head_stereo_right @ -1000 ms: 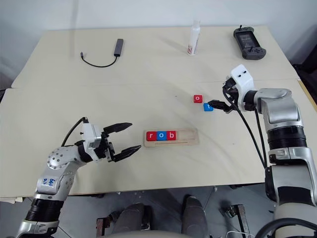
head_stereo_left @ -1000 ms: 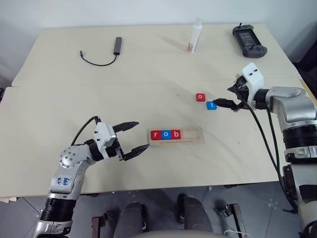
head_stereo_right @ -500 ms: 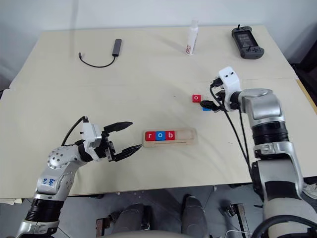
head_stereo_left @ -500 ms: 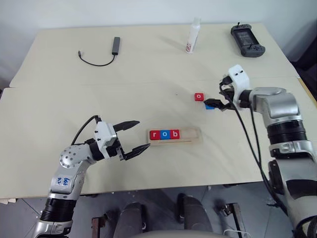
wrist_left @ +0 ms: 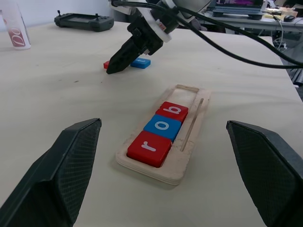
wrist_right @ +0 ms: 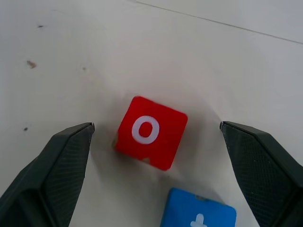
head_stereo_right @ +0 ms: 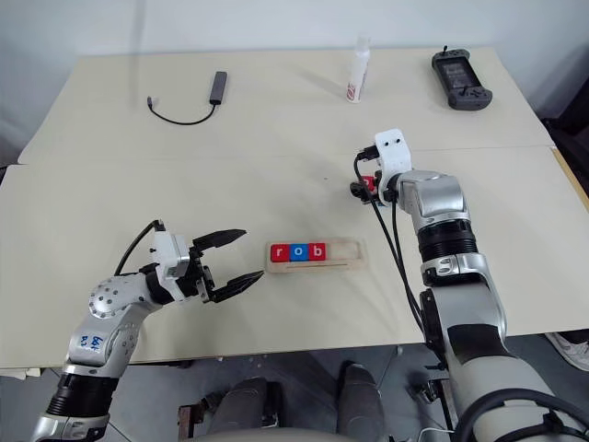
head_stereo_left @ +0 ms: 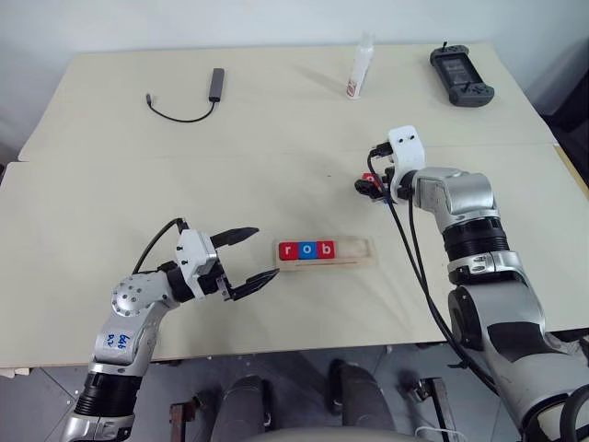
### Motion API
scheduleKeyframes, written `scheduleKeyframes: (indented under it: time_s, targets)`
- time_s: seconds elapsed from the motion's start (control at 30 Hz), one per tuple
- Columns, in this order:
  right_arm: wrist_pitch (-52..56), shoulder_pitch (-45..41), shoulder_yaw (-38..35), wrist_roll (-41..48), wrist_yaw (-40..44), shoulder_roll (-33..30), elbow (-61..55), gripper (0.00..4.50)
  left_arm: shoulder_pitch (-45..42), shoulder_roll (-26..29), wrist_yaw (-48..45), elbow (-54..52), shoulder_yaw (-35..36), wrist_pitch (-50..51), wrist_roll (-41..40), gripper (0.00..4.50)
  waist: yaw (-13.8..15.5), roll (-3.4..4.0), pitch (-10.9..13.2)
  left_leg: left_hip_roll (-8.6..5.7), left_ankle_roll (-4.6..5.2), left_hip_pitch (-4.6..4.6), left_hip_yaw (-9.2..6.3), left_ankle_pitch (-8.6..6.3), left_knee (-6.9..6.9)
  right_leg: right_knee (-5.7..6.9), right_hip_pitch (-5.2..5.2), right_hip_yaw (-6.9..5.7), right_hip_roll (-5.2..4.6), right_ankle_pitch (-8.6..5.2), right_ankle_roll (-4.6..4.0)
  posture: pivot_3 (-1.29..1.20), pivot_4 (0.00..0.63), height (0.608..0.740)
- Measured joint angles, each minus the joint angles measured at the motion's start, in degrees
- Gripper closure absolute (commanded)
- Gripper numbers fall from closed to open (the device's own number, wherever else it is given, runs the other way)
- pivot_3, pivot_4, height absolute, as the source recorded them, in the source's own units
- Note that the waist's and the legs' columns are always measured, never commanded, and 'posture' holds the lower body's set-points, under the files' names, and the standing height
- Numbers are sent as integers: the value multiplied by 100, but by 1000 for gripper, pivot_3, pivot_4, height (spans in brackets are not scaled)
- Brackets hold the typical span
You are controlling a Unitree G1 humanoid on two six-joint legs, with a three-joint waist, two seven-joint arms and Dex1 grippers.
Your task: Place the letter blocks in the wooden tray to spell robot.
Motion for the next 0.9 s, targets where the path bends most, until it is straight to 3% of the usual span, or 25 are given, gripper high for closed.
scheduleKeyframes:
  time_s: [0.1,0.3,0.5,0.73,0.9]
  targets:
    - [108,-10,-26,5,-61,97,-74,690,0,0,16,-2,0,0,0,0,-10,0,0,1,0,1,0,0,-1,0,0,0,1,0,0,0,150,740]
    - [214,15,-138,36,-175,151,-182,2760,-11,-1,18,1,-2,-2,4,0,1,1,0,0,0,-1,0,0,0,0,0,0,1,0,0,0,150,740]
    - [397,173,-582,258,-283,83,-881,2760,-243,-74,-4,88,-36,-55,71,0,13,1,0,0,0,-2,0,0,-1,-1,-1,-1,1,0,0,0,150,740]
    - [2297,1411,-912,803,-155,-538,-3797,2760,-503,-172,-352,492,-277,-96,76,0,67,1,0,-1,0,-11,-11,0,-2,-8,0,-13,1,0,0,0,150,740]
    - [3897,2743,-1551,906,-464,-442,-5819,2760,-723,-208,-638,703,-369,-114,72,0,64,1,0,0,-1,-8,-9,0,-2,-6,0,-10,1,0,0,0,150,740]
